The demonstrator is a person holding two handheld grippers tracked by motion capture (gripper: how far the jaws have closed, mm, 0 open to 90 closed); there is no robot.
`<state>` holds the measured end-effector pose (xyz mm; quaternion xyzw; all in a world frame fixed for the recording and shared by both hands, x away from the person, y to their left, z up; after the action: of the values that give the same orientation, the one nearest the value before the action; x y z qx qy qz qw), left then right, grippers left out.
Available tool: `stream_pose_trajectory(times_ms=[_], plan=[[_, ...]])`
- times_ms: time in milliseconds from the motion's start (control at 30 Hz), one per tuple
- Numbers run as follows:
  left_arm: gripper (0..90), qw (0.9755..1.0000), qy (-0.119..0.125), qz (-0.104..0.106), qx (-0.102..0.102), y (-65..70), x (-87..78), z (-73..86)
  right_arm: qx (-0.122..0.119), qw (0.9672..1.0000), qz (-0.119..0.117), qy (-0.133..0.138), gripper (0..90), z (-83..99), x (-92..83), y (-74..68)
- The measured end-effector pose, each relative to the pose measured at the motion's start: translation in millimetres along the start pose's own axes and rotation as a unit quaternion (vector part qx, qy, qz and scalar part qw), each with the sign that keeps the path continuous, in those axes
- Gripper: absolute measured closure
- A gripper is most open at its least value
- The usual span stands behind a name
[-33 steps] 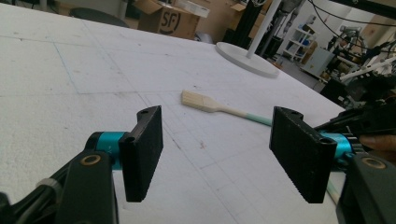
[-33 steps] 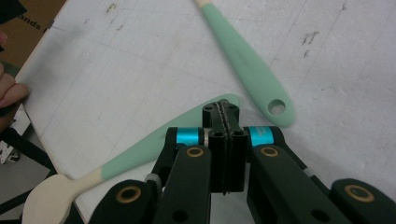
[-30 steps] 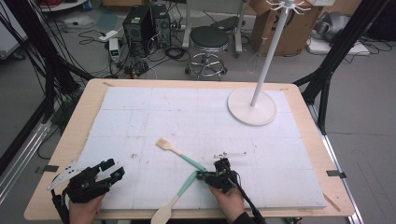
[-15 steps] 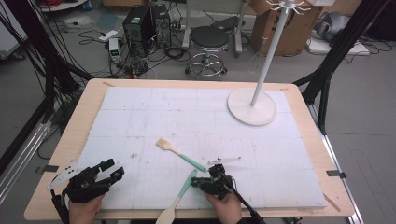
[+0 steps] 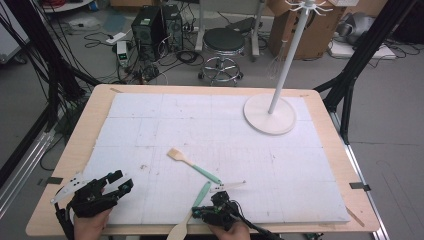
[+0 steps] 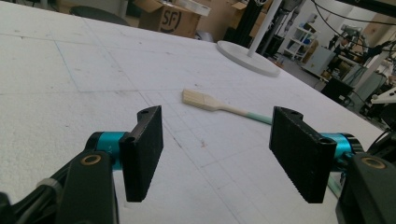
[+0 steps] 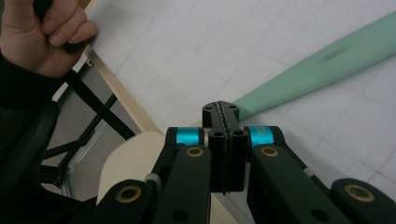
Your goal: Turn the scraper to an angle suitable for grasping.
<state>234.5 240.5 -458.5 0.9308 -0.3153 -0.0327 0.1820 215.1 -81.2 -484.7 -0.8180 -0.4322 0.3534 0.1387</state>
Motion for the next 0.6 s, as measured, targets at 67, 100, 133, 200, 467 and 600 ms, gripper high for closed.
stream_pose_trajectory(times_ms=[67, 100, 133, 200, 467, 600], plan=[[35.6, 1.0000, 0.000, 0.000, 0.000, 0.1, 0.0, 0.0, -0.001, 1.0000, 0.001, 0.000, 90.0, -2.5, 1.8, 0.6], [35.6, 1.0000, 0.000, 0.000, 0.001, 0.2, -0.2, 0.0, -0.003, 1.0000, 0.003, 0.002, 90.0, -3.8, 2.9, 1.3], [35.7, 1.0000, -0.001, 0.001, 0.002, 0.1, -0.4, -0.1, -0.002, 1.0000, 0.004, 0.003, 90.0, -5.2, 4.2, 2.0], [35.6, 1.0000, 0.000, -0.001, 0.000, 0.0, -0.5, -0.1, -0.001, 1.0000, 0.007, 0.006, 90.0, -8.8, 6.8, 3.6], [35.6, 1.0000, 0.001, -0.001, 0.000, 0.0, -0.3, -0.1, -0.007, 0.9998, 0.019, 0.008, 90.0, -24.7, 20.2, 7.7], [35.6, 1.0000, 0.001, 0.000, 0.000, -0.1, -0.4, -0.1, -0.003, 0.9998, 0.019, 0.006, 90.0, -31.4, 26.8, 10.7]])
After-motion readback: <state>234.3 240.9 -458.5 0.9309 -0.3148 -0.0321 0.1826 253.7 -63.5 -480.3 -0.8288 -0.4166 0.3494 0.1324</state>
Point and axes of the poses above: each handheld gripper's, and its own axes: x roughly forward along the jaws, z roughly out of its underside, y roughly to its right, the point moved 4 cm from there along x, roughly forward along the jaws, and after that the axes turned 14 degrees about y, right-handed, at the moved point
